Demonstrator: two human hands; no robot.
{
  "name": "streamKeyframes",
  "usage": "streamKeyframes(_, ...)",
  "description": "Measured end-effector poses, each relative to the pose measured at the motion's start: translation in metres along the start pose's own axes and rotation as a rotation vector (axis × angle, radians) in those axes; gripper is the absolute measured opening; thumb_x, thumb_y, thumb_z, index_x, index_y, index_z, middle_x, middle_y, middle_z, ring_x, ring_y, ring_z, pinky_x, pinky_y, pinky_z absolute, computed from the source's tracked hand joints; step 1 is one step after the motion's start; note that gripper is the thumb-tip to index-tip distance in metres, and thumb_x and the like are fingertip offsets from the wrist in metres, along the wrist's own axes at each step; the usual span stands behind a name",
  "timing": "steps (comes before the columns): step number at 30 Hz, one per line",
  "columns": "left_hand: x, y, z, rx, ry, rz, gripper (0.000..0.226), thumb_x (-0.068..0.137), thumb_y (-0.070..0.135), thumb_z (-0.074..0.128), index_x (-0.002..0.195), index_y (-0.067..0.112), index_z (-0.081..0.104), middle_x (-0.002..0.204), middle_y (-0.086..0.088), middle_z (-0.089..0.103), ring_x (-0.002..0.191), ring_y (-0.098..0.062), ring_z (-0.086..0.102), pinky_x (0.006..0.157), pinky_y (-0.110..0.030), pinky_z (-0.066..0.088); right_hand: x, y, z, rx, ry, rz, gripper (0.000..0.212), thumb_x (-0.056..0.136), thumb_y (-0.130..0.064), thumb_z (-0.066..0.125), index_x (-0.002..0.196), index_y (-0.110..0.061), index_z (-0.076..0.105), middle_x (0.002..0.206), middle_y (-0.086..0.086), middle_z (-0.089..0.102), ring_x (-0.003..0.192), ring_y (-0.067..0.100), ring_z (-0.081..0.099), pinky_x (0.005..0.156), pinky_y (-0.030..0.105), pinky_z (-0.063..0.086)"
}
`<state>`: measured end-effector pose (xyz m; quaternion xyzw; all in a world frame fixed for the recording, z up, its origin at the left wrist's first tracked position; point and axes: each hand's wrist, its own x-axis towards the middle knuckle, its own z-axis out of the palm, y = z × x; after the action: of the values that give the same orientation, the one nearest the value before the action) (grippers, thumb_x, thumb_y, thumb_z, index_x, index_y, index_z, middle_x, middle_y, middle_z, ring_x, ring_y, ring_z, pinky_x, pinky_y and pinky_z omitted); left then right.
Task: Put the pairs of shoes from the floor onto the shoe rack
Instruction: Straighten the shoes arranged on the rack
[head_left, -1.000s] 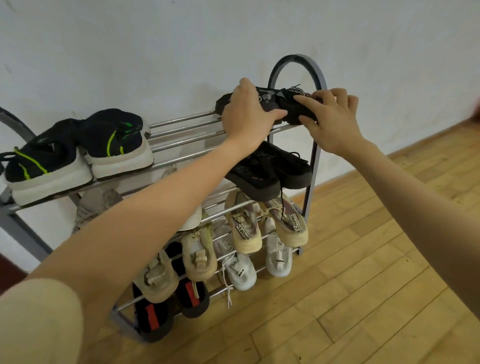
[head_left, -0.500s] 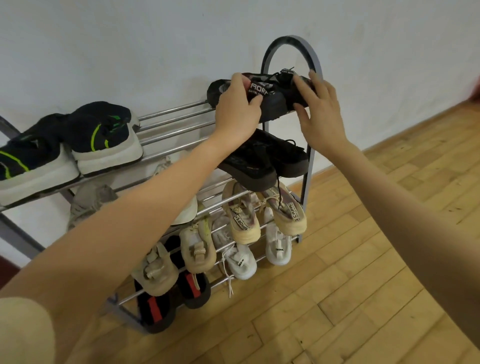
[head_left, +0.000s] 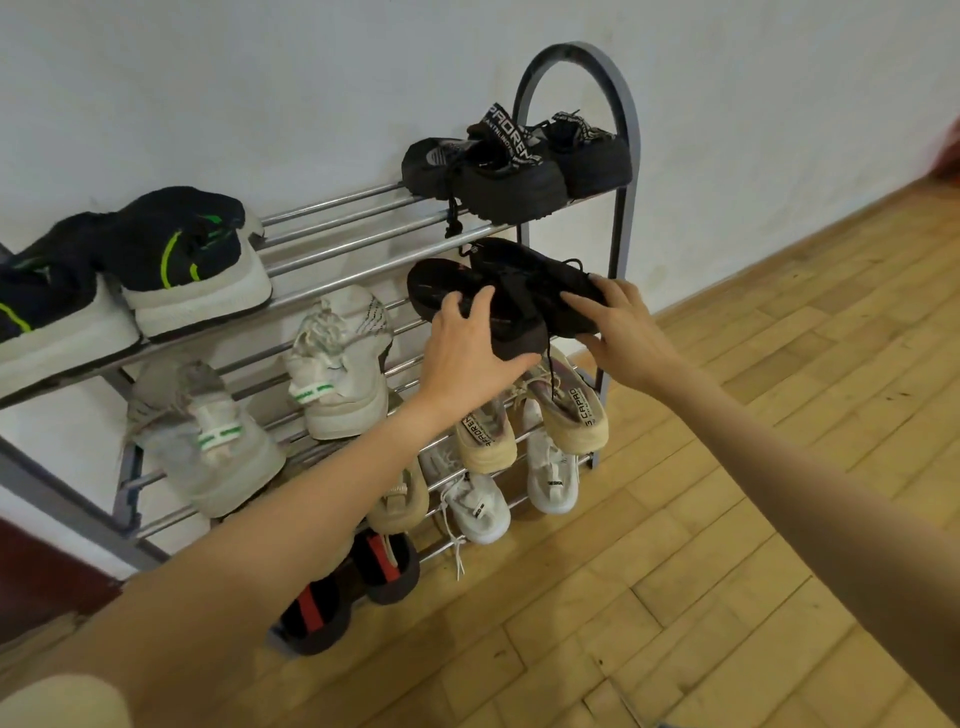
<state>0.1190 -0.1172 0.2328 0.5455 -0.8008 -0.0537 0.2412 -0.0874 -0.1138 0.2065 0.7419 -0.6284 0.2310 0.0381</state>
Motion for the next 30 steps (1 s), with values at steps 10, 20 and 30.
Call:
streamKeyframes(10, 0.013, -0.003, 0.018, -0.293, -0.064, -0.119, 0.060, 0.083, 0.033, 0.071, 0.138, 0.020, 0.051, 0.152, -0.014, 0.038, 0.147, -0.029, 0.020, 0.114, -0.039, 0.025, 0.009, 0.009, 0.005, -0.136, 0.139, 0.009, 0.041, 0.091, -0.013, 0.062, 0.132, -0.013, 0.057, 0.120, 0.019, 0.057, 0.113, 0.038, 0.047, 0.090, 0.042, 0.039)
streamKeyframes(20, 0.018, 0.003, 0.030, -0.331, -0.056, -0.074, 0.049, 0.086, 0.032, 0.067, 0.133, 0.021, 0.057, 0.155, -0.022, 0.029, 0.145, -0.035, 0.023, 0.115, -0.043, 0.026, 0.009, 0.005, 0.006, -0.065, 0.070, 0.063, 0.045, 0.094, -0.015, 0.059, 0.138, -0.018, 0.051, 0.133, 0.016, 0.050, 0.126, 0.035, 0.040, 0.096, 0.045, 0.043)
streamKeyframes(30, -0.070, -0.023, -0.042, -0.352, 0.175, 0.123, 0.036, 0.087, 0.011, 0.062, 0.123, 0.013, 0.060, 0.128, -0.004, 0.055, 0.115, -0.009, 0.052, 0.100, -0.022, 0.045, -0.043, -0.070, 0.030, 0.207, 0.406, 0.061, 0.038, 0.091, -0.006, 0.051, 0.129, -0.004, 0.053, 0.134, 0.021, 0.045, 0.124, 0.033, 0.044, 0.103, 0.039, 0.041)
